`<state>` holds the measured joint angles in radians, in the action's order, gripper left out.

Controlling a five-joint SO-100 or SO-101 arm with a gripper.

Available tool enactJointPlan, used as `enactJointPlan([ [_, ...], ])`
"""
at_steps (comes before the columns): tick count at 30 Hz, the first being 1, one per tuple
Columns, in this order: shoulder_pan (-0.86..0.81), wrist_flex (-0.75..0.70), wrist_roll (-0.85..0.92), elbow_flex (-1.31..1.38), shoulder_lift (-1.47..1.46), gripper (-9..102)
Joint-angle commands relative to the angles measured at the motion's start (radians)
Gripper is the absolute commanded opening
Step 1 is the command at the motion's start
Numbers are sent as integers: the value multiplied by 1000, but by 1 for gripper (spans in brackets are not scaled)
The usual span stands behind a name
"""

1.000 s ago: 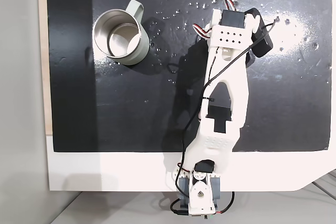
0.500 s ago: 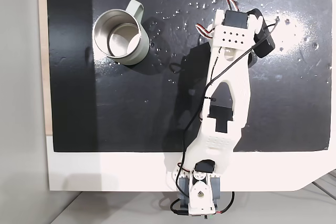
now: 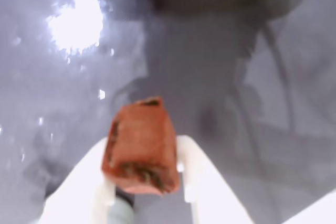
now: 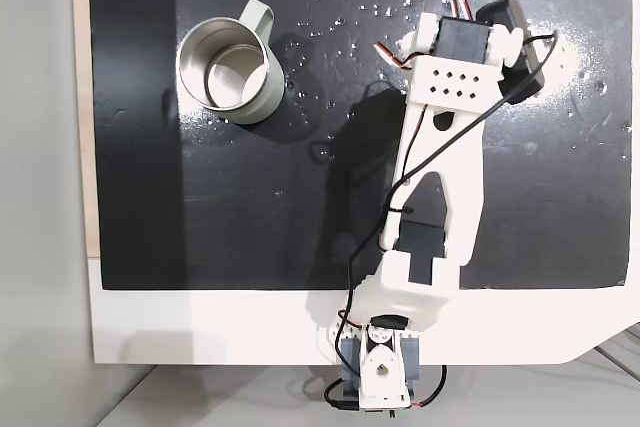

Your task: Grasp a cube and put it in the cup.

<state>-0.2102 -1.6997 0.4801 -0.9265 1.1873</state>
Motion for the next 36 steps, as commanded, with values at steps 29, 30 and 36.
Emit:
enactJointPlan([
  [29,373,-86,-268,440,121,2],
  [30,399,-86,-287,468,101,2],
  [36,545,-84,-353,583,-5,2],
])
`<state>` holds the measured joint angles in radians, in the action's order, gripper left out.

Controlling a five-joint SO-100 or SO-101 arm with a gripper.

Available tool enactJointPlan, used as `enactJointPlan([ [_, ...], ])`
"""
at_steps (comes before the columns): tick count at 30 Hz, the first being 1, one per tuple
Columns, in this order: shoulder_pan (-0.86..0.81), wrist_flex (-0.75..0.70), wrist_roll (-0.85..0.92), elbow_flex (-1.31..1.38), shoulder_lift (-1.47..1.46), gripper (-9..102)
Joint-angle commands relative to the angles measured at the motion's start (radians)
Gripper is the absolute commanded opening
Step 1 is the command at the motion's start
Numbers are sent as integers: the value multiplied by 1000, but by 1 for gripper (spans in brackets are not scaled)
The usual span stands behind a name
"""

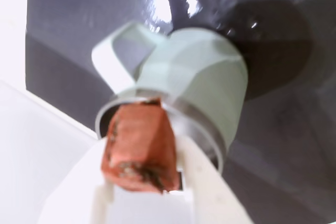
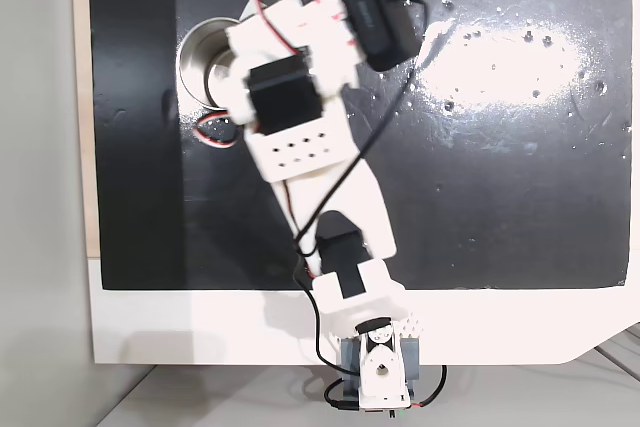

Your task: Grasp a cube and put it in the cup.

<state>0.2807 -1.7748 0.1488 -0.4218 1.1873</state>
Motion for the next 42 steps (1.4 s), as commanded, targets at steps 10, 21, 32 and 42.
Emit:
enactJointPlan([
  [10,238,-2,-6,98,-107,3],
  [21,230,-9,-20,89,-97,18],
  [32,216,-14,-26,58,-72,19],
  [42,215,-14,-25,51,-64,19],
])
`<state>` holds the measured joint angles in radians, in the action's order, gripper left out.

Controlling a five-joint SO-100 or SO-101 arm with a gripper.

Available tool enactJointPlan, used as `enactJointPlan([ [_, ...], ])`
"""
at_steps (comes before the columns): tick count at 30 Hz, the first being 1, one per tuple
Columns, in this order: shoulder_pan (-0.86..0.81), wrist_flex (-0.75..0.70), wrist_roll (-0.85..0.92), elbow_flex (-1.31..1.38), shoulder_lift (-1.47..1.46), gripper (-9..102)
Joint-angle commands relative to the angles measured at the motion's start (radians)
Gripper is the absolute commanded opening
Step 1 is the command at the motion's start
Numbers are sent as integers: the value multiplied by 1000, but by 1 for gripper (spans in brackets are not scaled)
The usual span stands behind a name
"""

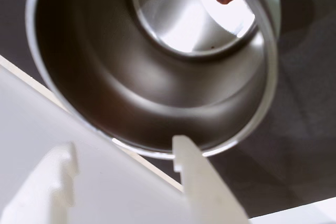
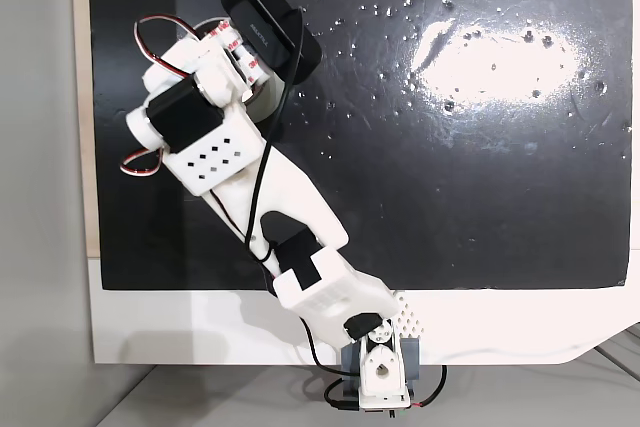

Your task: Grasp a cube and put it in the cup.

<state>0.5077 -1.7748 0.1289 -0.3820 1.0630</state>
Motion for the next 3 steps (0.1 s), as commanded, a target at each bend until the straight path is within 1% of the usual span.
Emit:
enactJointPlan([
  [1,-12,-14,-6,6,61,19],
  [3,-12,-14,-6,0,63,18],
])
